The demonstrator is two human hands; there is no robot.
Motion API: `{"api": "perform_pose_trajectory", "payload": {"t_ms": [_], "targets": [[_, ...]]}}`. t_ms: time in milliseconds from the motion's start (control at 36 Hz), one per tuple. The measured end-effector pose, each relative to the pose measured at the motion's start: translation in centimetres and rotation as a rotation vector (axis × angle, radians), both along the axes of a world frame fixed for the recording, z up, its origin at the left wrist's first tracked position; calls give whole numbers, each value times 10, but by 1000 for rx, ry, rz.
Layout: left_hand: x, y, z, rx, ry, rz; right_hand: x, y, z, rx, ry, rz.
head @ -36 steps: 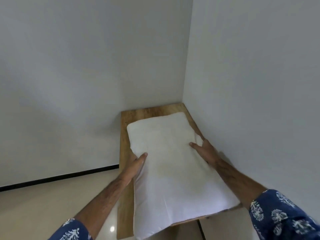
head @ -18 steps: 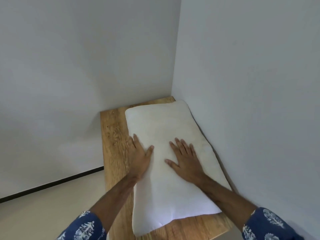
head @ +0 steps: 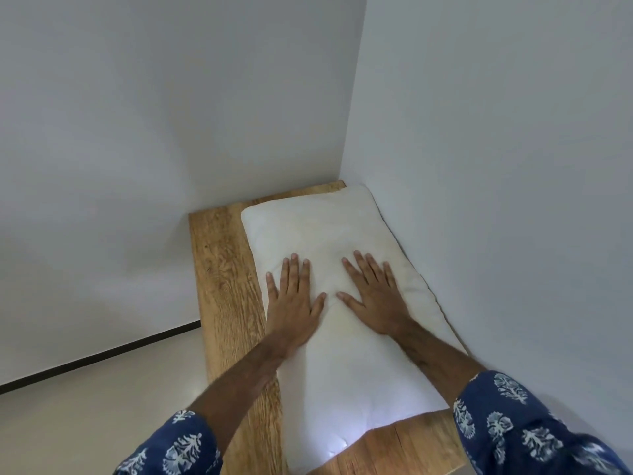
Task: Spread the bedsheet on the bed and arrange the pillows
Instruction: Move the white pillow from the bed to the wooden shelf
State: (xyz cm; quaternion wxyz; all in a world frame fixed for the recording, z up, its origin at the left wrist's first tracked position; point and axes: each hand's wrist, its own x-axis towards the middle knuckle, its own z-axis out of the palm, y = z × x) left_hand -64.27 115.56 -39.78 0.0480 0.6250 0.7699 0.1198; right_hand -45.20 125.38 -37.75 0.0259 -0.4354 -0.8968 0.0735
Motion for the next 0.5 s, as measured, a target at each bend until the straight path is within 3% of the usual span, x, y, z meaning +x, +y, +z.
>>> {"api": "perform_pose_trajectory", "payload": {"t_ms": [278, 500], "targets": [[5, -10, 13, -73, -30, 54, -3, 6, -1, -24, 44, 30], [13, -82, 24, -74, -44, 295, -42, -10, 23, -24, 27, 180]]}}
